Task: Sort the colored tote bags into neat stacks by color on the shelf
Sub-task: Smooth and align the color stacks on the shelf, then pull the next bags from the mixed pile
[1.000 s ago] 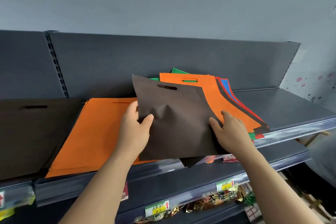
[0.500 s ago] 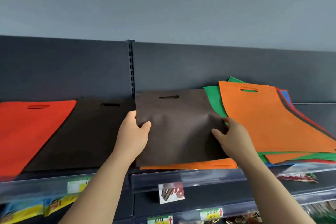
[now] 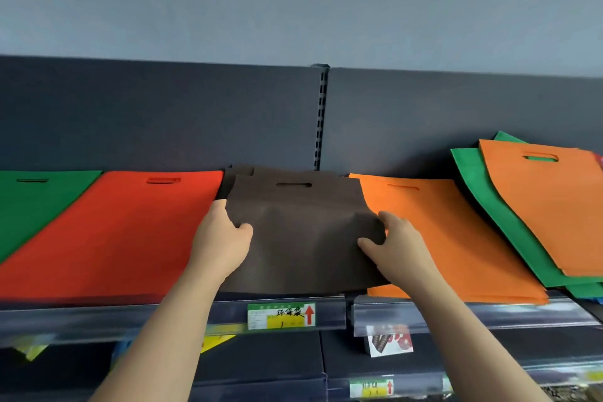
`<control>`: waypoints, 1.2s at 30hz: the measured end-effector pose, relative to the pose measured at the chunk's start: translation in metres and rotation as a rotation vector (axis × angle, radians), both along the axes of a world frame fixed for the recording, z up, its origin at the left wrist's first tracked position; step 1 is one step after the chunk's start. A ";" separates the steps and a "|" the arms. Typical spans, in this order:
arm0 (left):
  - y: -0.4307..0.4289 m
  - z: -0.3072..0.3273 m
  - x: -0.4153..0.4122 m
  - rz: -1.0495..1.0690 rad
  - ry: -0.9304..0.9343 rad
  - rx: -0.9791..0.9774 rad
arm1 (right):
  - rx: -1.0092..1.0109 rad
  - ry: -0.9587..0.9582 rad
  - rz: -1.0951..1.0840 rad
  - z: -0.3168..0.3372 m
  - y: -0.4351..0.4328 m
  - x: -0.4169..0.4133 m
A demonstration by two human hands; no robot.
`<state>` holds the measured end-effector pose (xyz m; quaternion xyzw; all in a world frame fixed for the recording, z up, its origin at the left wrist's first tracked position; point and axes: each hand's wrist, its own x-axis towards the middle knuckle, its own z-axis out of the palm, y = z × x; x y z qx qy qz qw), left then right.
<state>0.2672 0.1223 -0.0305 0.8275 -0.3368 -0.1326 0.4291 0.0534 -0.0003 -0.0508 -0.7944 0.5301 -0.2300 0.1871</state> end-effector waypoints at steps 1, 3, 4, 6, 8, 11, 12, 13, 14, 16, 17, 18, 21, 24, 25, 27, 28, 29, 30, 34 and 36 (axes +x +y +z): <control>0.003 -0.003 0.008 0.018 -0.027 0.049 | 0.002 0.014 0.011 -0.001 0.003 0.008; 0.008 -0.009 0.019 0.039 -0.070 0.137 | 0.016 0.048 0.023 -0.003 0.008 0.021; 0.010 -0.012 0.024 0.040 -0.096 0.165 | 0.017 0.068 0.027 -0.004 0.010 0.026; 0.013 -0.015 0.029 0.042 -0.146 0.197 | 0.002 0.108 0.033 -0.006 0.013 0.034; 0.014 -0.018 0.034 0.038 -0.200 0.219 | -0.022 0.153 0.035 -0.006 0.016 0.040; 0.015 -0.021 0.035 0.008 -0.319 0.285 | -0.090 0.273 0.048 -0.008 0.018 0.042; 0.016 -0.021 0.035 0.002 -0.363 0.306 | -0.104 0.309 0.057 -0.008 0.019 0.041; 0.016 -0.022 0.035 0.001 -0.405 0.318 | -0.112 0.325 0.063 -0.008 0.020 0.039; 0.016 -0.023 0.034 0.003 -0.439 0.319 | -0.123 0.316 0.068 -0.007 0.021 0.037; 0.015 -0.024 0.031 0.009 -0.473 0.286 | -0.163 0.262 0.067 -0.003 0.022 0.031; 0.013 -0.024 0.026 0.006 -0.481 0.257 | -0.186 0.236 0.061 0.000 0.022 0.026; 0.010 -0.022 0.020 -0.001 -0.490 0.226 | -0.207 0.217 0.053 0.003 0.022 0.020; -0.002 -0.014 -0.006 -0.049 -0.548 0.135 | -0.252 0.185 0.015 0.012 0.017 -0.007; -0.019 -0.008 -0.041 -0.125 -0.592 0.071 | -0.290 0.158 -0.038 0.017 0.006 -0.044; -0.026 -0.006 -0.055 -0.154 -0.601 0.051 | -0.295 0.149 -0.066 0.018 0.001 -0.059; -0.041 -0.002 -0.086 -0.215 -0.612 0.010 | -0.299 0.143 -0.124 0.020 -0.010 -0.090; -0.049 -0.001 -0.103 -0.247 -0.612 -0.008 | -0.298 0.143 -0.151 0.022 -0.016 -0.107; -0.058 0.000 -0.120 -0.281 -0.612 -0.025 | -0.296 0.139 -0.177 0.024 -0.023 -0.125; -0.068 0.001 -0.137 -0.316 -0.615 -0.039 | -0.294 0.133 -0.203 0.026 -0.029 -0.143; -0.110 0.004 -0.208 -0.438 -0.616 -0.082 | -0.282 0.157 -0.305 0.028 -0.061 -0.220; -0.131 0.005 -0.243 -0.488 -0.610 -0.096 | -0.255 0.204 -0.354 0.026 -0.079 -0.258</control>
